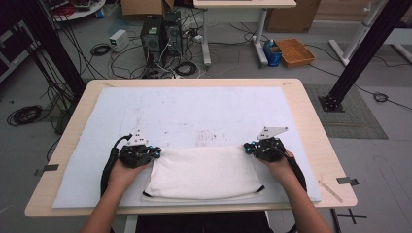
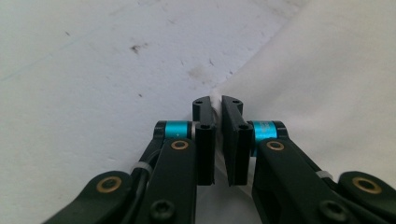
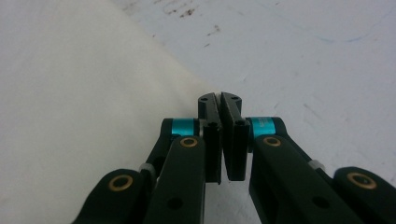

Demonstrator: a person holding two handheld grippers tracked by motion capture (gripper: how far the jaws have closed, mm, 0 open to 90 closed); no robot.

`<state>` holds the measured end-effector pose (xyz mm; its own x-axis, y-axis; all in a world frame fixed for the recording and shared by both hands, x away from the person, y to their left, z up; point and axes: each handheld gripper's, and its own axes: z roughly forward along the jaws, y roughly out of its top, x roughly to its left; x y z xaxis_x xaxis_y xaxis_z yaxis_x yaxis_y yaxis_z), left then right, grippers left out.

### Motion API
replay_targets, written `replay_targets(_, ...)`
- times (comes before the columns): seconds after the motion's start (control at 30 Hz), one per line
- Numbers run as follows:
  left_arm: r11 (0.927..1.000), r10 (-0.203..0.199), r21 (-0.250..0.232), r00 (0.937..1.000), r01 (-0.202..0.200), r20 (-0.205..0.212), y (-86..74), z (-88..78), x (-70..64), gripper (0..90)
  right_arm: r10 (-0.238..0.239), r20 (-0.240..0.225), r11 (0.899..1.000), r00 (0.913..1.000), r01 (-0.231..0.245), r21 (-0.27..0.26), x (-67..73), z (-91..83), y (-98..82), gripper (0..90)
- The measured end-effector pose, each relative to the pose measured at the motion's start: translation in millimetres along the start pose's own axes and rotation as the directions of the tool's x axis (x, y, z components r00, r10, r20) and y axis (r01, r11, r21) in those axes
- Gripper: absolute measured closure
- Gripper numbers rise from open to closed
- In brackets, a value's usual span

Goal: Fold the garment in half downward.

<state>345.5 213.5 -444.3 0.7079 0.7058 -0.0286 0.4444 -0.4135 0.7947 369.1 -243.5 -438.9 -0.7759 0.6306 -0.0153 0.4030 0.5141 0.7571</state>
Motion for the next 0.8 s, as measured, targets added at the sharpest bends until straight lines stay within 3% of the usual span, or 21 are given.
replay_targets(0.4,0.9988,-0.017,-0.047,0.9986,0.014,-0.05,13.9,7.4,19.8,84.1,0.003,0.063,1.0,0.998,-0.003,-0.003,-13.5,10.4,16.4,88.7)
replay_targets(0.7,0.9988,-0.044,-0.024,0.9976,0.043,-0.054,25.3,25.4,32.8,84.0,0.041,0.094,0.999,0.9948,-0.041,-0.005,-28.9,20.7,19.2,88.7)
replay_targets(0.8,0.9975,-0.057,-0.045,0.9967,0.055,-0.057,26.0,29.2,35.0,84.0,0.041,0.107,0.999,0.9935,-0.041,-0.002,-32.3,21.6,21.5,88.7)
